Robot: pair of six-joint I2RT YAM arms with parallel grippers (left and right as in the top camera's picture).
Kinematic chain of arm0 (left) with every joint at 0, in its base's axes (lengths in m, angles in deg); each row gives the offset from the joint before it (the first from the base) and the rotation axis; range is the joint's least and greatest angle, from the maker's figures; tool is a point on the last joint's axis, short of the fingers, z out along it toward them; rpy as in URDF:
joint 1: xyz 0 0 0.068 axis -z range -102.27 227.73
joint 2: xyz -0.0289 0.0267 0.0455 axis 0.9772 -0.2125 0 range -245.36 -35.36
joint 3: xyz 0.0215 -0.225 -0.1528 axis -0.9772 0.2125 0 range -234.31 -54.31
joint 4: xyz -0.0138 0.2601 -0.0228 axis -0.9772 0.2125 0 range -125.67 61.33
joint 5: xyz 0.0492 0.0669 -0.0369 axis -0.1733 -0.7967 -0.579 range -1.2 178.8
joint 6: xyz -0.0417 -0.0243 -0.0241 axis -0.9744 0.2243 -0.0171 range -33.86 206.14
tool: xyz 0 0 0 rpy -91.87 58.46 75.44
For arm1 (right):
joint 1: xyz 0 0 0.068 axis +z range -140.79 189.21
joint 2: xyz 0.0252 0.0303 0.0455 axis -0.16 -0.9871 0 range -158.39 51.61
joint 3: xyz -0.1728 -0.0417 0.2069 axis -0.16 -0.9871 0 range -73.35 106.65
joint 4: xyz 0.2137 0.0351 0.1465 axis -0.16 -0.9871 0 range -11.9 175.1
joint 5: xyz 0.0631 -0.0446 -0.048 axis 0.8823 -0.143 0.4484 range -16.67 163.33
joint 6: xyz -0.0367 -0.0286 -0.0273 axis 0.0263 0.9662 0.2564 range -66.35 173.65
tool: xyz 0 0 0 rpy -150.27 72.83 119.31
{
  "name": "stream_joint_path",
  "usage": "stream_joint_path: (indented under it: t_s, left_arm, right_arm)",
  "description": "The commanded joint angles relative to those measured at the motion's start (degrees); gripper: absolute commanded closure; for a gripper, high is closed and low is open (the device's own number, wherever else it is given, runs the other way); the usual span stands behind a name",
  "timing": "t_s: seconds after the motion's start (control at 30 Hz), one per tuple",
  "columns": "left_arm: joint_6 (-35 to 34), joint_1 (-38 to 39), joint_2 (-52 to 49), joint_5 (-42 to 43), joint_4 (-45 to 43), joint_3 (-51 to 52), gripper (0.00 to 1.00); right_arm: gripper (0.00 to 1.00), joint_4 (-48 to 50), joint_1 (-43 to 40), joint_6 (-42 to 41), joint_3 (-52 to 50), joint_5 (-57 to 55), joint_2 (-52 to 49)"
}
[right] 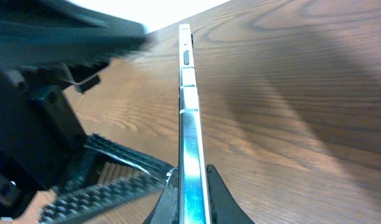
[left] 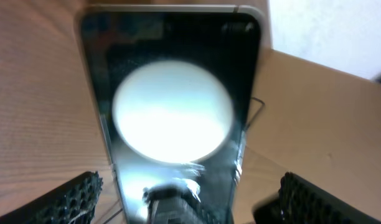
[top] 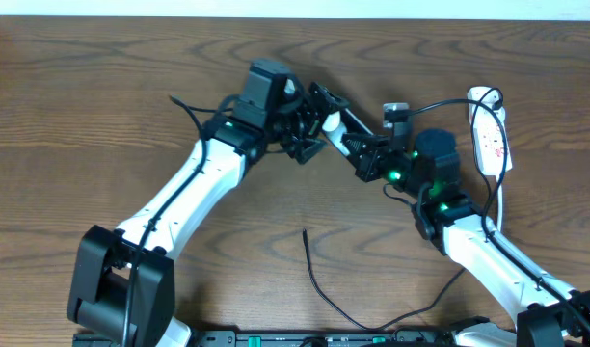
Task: Plug charger to phone and switch on socket
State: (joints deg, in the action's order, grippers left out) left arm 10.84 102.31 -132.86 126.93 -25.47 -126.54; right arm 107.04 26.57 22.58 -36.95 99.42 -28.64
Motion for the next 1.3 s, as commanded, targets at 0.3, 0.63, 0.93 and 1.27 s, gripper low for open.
stream_joint_path:
  t_s: [0.3, 0.63, 0.93, 1.27]
  left_arm:
    - [14.58, -12.07, 0.59, 30.18, -6.34, -1.25, 0.09]
    - [18.71, -14.84, 0.50, 26.14, -9.99, -1.25, 0.08]
    - [11.28, -14.86, 0.50, 25.29, -17.55, -1.25, 0.08]
    - [6.12, -14.14, 0.52, 19.08, -17.66, -1.25, 0.08]
  right_arm:
    - [0.99, 1.18, -8.04, -46.29, 0.68, 1.36, 0.00]
    - [0.99, 15.98, -2.62, -72.87, 0.68, 5.38, 0.00]
    - [0.99, 19.15, 3.78, -86.47, 0.68, 0.85, 0.00]
    - [0.99, 26.73, 8.31, -86.47, 0.68, -5.73, 0.00]
